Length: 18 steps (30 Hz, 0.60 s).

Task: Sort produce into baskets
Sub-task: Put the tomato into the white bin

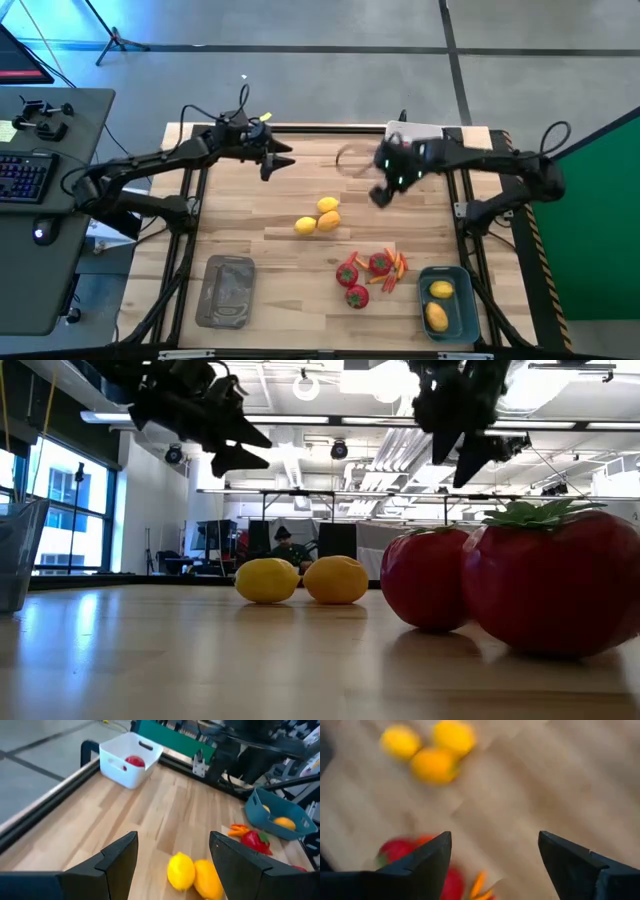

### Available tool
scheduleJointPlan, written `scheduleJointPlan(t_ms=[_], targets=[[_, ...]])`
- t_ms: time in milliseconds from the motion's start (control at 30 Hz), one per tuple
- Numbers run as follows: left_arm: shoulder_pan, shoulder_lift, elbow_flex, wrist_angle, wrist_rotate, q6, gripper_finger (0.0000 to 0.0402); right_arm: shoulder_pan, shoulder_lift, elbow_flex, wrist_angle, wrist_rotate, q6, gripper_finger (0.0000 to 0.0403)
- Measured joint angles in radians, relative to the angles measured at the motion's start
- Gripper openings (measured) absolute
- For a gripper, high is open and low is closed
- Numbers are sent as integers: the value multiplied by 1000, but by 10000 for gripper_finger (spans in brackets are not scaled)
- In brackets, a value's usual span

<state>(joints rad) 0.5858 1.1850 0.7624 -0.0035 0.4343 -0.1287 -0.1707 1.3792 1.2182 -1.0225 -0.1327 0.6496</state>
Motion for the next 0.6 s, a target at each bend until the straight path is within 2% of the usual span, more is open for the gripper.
scheduleJointPlan(t_ms=[267,433,600], targets=[[-6,-42,0,-58,4,43,232,358,2,0,56,-35,326,258],[-6,-41,0,-61,4,36,232,476,38,1,88,-33,455,261],[-6,-41,0,-61,4,77,232,532,124,1,109,-42,446,281]])
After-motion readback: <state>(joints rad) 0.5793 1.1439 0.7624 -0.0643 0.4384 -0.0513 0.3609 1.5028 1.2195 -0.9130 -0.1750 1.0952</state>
